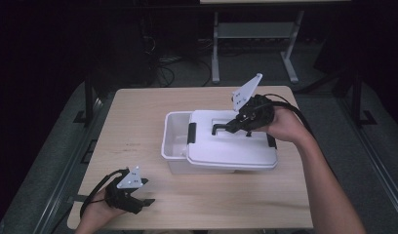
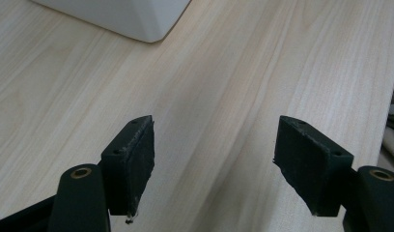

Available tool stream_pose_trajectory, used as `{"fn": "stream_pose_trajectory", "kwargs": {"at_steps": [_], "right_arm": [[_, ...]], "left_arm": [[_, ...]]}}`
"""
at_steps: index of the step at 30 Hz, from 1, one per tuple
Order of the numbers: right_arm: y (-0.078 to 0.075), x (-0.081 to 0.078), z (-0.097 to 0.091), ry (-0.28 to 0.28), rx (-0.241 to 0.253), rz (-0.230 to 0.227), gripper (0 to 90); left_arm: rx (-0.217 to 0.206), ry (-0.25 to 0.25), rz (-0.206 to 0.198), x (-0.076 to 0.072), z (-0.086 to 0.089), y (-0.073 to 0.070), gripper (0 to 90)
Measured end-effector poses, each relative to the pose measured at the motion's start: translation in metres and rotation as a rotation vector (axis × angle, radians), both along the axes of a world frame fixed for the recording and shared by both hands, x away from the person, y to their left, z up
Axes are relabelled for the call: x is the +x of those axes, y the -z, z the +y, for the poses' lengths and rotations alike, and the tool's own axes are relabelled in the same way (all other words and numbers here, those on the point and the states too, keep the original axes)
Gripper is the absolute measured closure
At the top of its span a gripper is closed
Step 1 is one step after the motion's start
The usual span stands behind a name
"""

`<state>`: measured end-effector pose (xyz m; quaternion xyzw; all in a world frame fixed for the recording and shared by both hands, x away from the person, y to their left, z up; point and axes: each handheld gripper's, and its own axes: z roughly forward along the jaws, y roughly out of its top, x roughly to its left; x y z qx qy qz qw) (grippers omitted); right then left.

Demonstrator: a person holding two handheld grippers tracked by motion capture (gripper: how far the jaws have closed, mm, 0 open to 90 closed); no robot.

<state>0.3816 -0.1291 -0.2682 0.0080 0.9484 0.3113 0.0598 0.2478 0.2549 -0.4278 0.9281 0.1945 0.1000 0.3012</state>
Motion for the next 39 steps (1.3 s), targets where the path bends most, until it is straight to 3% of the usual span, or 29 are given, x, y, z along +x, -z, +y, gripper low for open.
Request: {"fn": "stream_pose_trajectory", "kwargs": {"at_steps": [25,39], "right_arm": [[-0.005,0.026,0.059,-0.064,0.006,-0.011,83.8],[0.014,0.046,0.072,-0.054,0.005,0.015,83.9]], "left_arm": [[-0.016,-0.019,0.005,0.002,0.005,0.001,30.3],[-0.029,-0.024,0.011,0.003,0.009,0.003,30.0]]}}
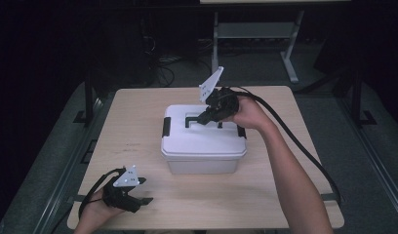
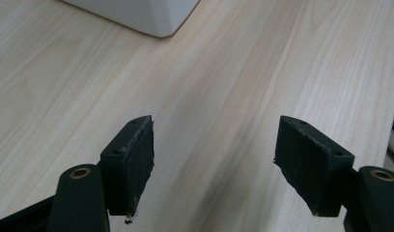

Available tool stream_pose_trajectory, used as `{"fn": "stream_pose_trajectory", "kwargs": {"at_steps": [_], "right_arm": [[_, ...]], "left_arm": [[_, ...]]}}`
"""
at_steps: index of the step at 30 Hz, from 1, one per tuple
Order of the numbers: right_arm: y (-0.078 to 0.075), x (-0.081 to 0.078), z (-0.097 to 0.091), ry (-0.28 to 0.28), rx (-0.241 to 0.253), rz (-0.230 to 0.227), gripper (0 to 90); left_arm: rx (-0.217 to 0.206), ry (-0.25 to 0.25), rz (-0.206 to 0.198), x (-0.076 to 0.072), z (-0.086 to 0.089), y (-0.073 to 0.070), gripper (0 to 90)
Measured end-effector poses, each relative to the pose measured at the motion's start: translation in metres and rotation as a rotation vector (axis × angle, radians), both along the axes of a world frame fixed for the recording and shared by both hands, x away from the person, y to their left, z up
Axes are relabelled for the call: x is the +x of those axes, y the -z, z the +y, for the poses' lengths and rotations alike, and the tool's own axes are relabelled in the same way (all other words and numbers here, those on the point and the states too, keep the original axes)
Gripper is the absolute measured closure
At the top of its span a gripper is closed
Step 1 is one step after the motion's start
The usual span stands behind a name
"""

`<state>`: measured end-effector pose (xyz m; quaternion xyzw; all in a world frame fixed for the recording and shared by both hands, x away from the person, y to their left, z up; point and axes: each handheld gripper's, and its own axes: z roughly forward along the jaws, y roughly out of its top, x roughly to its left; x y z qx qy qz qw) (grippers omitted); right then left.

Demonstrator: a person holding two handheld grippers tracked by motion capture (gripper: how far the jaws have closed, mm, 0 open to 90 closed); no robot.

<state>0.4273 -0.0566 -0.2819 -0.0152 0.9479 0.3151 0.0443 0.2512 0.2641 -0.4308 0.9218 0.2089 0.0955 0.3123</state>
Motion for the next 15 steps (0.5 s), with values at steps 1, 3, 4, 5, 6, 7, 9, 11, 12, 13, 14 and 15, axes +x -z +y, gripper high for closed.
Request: {"fn": "stream_pose_trajectory", "kwargs": {"at_steps": [1,3,4,5,6,7,9,11,12,13,14,15], "right_arm": [[0.0014,0.0008,0.0008,-0.001,0.001,0.005,83.8],[0.0038,0.0021,0.0022,0.002,-0.007,0.000,83.9],[0.0053,0.0023,0.0026,0.002,-0.009,0.004,83.8],[0.0069,0.0025,0.0031,0.001,-0.011,0.007,83.9],[0.0080,0.0029,0.0034,-0.001,-0.017,0.007,83.9],[0.0085,0.0029,0.0028,0.005,-0.013,0.009,83.8],[0.0093,0.0029,0.0022,0.003,-0.009,0.009,83.8],[0.0094,0.0026,0.0021,0.005,-0.008,0.008,83.8],[0.0094,0.0018,0.0023,0.004,-0.009,0.002,83.8],[0.0094,0.0012,0.0028,0.000,-0.009,-0.004,83.8],[0.0090,0.0011,0.0028,0.002,-0.011,-0.004,83.8],[0.0091,0.0011,0.0028,0.005,-0.005,0.002,83.8]], "left_arm": [[0.001,-0.001,-0.001,0.0002,0.0006,0.0001,30.0],[-0.002,-0.001,-0.001,0.0015,0.0013,-0.0002,30.0],[-0.005,-0.001,-0.001,0.0021,0.0013,-0.0005,30.0],[-0.005,0.000,-0.002,0.0025,0.0011,-0.0009,30.0],[-0.008,0.000,-0.002,0.0021,0.0006,-0.0010,30.0],[-0.007,0.002,-0.003,0.0019,0.0003,-0.0011,30.0],[-0.004,0.007,-0.003,0.0022,-0.0003,-0.0011,30.0],[-0.004,0.007,0.000,0.0026,-0.0006,-0.0006,30.0],[-0.004,0.007,0.000,0.0023,-0.0008,-0.0005,30.0],[-0.003,0.008,0.000,0.0022,-0.0008,-0.0005,30.0],[-0.003,0.008,0.000,0.0022,-0.0008,-0.0006,30.0],[-0.004,0.008,-0.001,0.0021,-0.0006,-0.0008,30.0]]}}
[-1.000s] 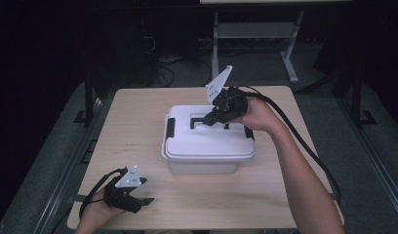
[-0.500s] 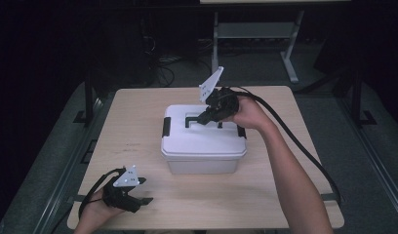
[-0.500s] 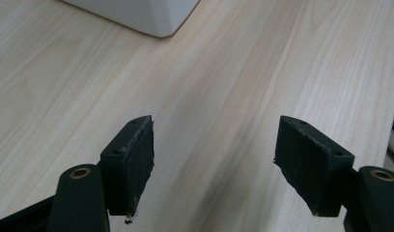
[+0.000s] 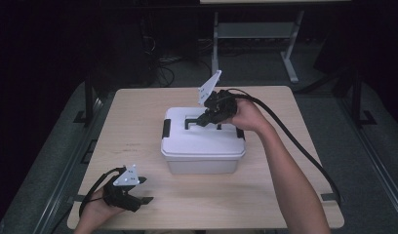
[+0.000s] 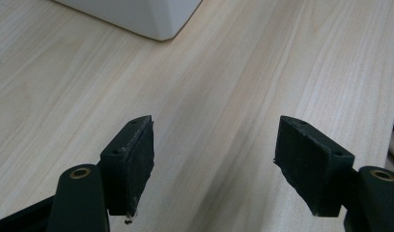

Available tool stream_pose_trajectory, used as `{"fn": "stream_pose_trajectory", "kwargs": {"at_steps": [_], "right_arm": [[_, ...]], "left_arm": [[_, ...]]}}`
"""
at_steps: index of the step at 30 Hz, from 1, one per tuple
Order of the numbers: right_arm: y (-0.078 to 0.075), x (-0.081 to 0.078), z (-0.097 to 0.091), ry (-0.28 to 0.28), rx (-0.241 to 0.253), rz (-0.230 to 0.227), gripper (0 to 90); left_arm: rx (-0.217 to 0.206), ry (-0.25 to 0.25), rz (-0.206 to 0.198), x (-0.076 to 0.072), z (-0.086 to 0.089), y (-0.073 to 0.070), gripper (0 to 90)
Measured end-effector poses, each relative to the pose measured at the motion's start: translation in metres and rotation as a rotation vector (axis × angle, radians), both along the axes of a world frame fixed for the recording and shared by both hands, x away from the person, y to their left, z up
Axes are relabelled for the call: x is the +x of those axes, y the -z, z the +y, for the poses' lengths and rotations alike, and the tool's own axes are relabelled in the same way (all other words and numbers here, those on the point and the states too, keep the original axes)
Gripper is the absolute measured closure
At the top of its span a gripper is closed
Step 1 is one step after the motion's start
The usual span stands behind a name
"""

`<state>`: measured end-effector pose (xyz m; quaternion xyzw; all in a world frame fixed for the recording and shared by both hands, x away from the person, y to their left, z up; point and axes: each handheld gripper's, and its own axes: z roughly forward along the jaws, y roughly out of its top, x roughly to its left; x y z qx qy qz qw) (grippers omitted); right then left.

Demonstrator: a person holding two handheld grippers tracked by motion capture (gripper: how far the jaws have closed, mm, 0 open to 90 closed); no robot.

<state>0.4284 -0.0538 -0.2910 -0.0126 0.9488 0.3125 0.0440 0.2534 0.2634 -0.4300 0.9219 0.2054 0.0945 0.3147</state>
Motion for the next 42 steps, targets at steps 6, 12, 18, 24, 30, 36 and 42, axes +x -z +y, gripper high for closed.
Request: {"fn": "stream_pose_trajectory", "kwargs": {"at_steps": [6,12,18,24,30,36,42], "right_arm": [[-0.002,-0.002,0.000,0.002,0.003,-0.001,83.8],[0.001,-0.001,0.003,-0.004,0.004,0.004,83.7],[0.005,0.002,0.007,-0.006,-0.006,0.017,83.7],[0.007,0.005,0.005,0.002,0.020,0.040,83.6],[0.008,0.006,0.003,0.010,0.038,0.050,83.3],[0.009,0.003,0.002,0.015,0.020,0.044,79.9],[0.006,0.000,0.000,0.012,0.021,0.019,83.3]], "left_arm": [[-0.004,-0.003,-0.003,0.000,0.001,0.000,30.0],[-0.034,-0.004,-0.003,0.000,0.004,-0.002,29.9],[-0.035,-0.007,-0.003,0.000,0.005,-0.003,29.8],[-0.032,-0.007,-0.001,0.001,0.006,-0.002,29.9],[-0.030,-0.006,-0.001,0.000,0.004,-0.002,29.8],[-0.029,-0.006,-0.002,0.000,0.003,-0.002,29.5],[-0.029,-0.008,-0.004,0.000,0.004,-0.003,29.4]]}}
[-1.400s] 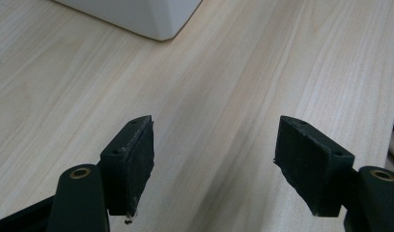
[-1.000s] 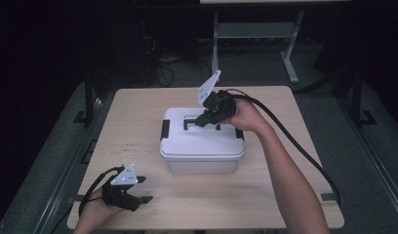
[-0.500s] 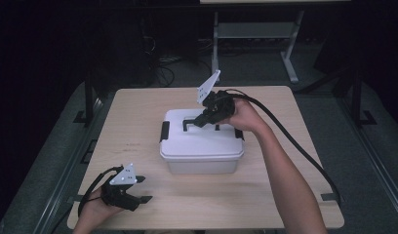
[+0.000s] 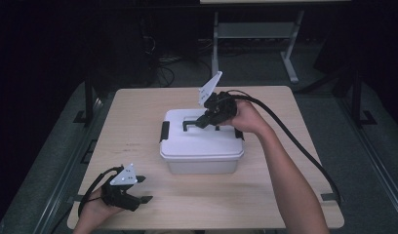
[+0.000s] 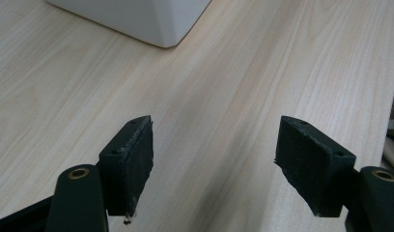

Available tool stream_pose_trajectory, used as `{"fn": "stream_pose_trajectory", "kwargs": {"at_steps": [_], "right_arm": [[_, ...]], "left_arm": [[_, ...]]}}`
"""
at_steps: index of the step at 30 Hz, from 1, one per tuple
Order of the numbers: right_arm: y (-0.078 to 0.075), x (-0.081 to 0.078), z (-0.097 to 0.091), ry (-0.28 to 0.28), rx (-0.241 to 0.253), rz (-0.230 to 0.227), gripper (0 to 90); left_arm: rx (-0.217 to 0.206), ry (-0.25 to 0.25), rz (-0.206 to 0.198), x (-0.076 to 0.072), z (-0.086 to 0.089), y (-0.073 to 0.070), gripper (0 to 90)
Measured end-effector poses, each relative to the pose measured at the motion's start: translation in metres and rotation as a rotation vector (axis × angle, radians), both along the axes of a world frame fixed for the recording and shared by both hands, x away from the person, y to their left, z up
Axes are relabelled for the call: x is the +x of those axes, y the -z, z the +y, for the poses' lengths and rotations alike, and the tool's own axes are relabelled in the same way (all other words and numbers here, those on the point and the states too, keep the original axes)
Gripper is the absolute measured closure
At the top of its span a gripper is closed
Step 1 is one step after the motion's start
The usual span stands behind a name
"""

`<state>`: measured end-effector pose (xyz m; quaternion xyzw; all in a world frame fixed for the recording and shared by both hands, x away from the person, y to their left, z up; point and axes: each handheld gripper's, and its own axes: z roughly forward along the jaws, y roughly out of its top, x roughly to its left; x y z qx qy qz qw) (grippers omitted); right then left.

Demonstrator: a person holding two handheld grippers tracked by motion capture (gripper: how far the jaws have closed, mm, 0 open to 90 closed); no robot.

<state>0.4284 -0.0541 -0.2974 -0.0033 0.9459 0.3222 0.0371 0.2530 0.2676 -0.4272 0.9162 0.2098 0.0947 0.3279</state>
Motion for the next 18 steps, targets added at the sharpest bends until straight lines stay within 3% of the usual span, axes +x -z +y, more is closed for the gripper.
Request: {"fn": "stream_pose_trajectory", "kwargs": {"at_steps": [18], "right_arm": [[0.0023,0.0009,-0.0066,0.012,0.027,0.013,83.1]], "left_arm": [[0.001,0.003,0.000,0.0001,-0.0012,0.0006,29.0]]}}
